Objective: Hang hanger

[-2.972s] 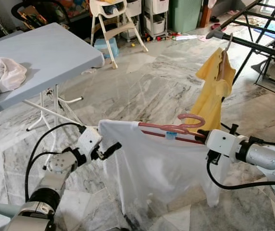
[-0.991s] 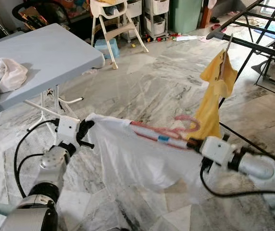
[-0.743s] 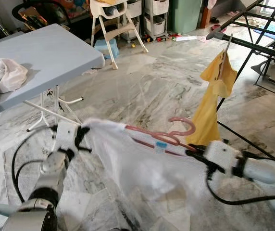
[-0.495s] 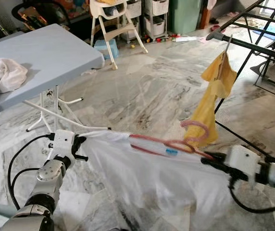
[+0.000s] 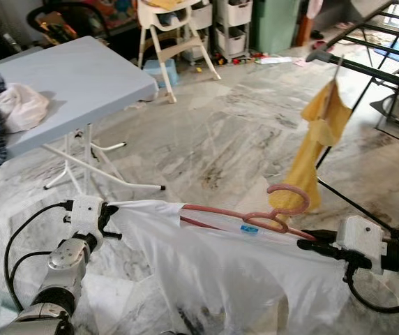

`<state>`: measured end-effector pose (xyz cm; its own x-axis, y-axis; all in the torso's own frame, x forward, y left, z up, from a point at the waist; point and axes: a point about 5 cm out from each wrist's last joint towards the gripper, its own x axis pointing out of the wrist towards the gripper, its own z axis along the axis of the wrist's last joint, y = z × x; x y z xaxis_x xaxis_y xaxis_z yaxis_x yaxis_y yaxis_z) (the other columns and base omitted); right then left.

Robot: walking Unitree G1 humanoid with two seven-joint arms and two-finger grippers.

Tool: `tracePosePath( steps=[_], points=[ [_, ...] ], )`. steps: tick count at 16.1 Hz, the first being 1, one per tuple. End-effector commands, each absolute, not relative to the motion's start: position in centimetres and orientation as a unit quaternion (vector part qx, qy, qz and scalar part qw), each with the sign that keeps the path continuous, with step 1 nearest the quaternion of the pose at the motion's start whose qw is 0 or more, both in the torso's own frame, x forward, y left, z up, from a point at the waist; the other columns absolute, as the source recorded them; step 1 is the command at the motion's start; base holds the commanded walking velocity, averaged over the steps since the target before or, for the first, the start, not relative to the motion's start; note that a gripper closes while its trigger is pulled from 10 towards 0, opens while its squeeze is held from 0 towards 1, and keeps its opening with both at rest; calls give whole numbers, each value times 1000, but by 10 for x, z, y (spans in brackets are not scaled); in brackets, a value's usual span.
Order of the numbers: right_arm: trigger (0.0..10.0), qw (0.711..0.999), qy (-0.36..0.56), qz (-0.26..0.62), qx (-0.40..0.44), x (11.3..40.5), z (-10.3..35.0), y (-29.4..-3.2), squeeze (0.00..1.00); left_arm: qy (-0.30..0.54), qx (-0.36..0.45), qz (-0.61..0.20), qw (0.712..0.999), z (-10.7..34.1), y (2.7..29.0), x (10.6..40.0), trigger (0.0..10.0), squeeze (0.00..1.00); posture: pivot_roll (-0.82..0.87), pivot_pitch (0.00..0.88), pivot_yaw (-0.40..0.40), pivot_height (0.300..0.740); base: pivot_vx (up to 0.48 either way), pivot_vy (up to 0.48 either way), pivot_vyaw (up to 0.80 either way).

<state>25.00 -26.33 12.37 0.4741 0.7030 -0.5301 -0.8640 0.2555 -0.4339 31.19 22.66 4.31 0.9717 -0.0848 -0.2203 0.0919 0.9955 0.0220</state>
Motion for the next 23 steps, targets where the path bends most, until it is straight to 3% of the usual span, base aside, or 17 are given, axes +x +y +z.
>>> tracePosePath(
  steps=[1,2,4,6,7,9,11,14,23],
  points=[
    [0,769,124,497,-382,250,122,-269,0,57,-7,-7,998,69,238,327,0,0,-159,0,112,740,0,0,0],
    [0,768,125,500,-380,249,120,-268,0,53,-8,-9,999,71,237,328,0,0,-156,0,111,740,0,0,0],
    [0,735,134,522,-412,246,98,-251,0,-20,-44,-38,998,111,217,353,0,0,-137,0,104,740,0,0,0],
    [0,717,133,521,-444,245,83,-247,0,-52,-74,-25,996,127,218,359,0,0,-142,0,97,740,0,0,0],
    [0,721,131,506,-455,246,78,-246,0,-57,-81,-19,995,130,221,358,0,0,-141,0,91,740,0,0,0],
    [0,758,119,446,-461,259,76,-246,0,-49,-72,-16,996,124,224,353,0,0,-133,0,84,740,0,0,0],
    [0,803,74,403,-432,273,81,-235,0,19,-46,-16,999,82,223,329,0,0,-119,0,85,740,0,0,0],
    [0,810,60,383,-440,279,76,-226,0,61,-50,-7,997,51,219,303,0,0,-110,0,86,740,0,0,0],
    [0,793,79,417,-438,269,59,-222,0,-20,-93,1,995,102,214,326,0,0,-108,0,87,740,0,0,0]
  ],
)
